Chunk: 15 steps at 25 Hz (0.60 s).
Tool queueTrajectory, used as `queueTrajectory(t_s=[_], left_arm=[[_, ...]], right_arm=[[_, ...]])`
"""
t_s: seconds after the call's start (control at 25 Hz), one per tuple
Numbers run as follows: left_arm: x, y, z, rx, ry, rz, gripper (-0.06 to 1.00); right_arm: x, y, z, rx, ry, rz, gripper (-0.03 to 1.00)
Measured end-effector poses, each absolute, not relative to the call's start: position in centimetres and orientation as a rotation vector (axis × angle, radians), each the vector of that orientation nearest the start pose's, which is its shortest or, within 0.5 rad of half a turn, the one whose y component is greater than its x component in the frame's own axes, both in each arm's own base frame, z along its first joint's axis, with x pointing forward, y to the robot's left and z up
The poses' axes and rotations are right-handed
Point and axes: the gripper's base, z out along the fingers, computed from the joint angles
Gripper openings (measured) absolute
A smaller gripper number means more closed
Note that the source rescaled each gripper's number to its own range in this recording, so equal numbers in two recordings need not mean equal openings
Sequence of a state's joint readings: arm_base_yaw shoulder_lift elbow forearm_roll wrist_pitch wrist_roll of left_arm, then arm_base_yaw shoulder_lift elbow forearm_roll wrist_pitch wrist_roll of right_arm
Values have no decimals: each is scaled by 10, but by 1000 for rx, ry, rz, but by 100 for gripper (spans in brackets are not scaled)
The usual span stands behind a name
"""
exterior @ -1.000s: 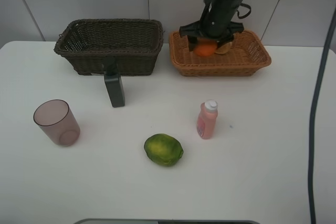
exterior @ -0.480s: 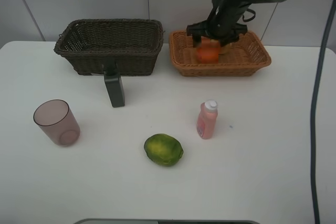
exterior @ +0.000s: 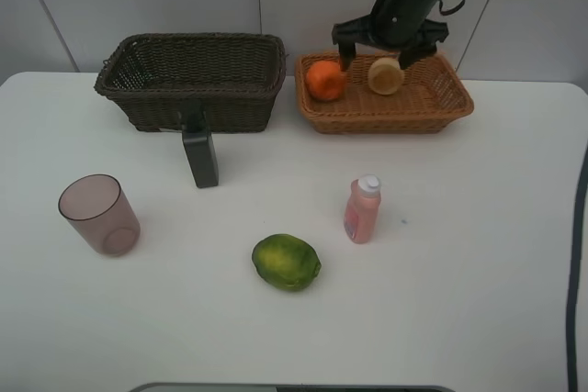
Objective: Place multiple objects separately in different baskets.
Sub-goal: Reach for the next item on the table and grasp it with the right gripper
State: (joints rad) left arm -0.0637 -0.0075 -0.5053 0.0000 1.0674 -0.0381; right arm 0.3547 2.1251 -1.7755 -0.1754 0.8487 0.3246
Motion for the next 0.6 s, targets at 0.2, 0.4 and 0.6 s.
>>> queueTrajectory(t_s=[0.2, 0.4, 0.6], left_arm=[[-7, 0, 278, 26, 2039, -64, 100], [-7, 0, 278, 26, 2039, -64, 100], [-7, 0, 278, 26, 2039, -64, 100]], right_arm=[[406, 164, 246, -258, 2702, 37, 97], [356, 173, 260, -356, 2718, 66, 97], [310, 181, 279, -451, 2699, 110, 97]])
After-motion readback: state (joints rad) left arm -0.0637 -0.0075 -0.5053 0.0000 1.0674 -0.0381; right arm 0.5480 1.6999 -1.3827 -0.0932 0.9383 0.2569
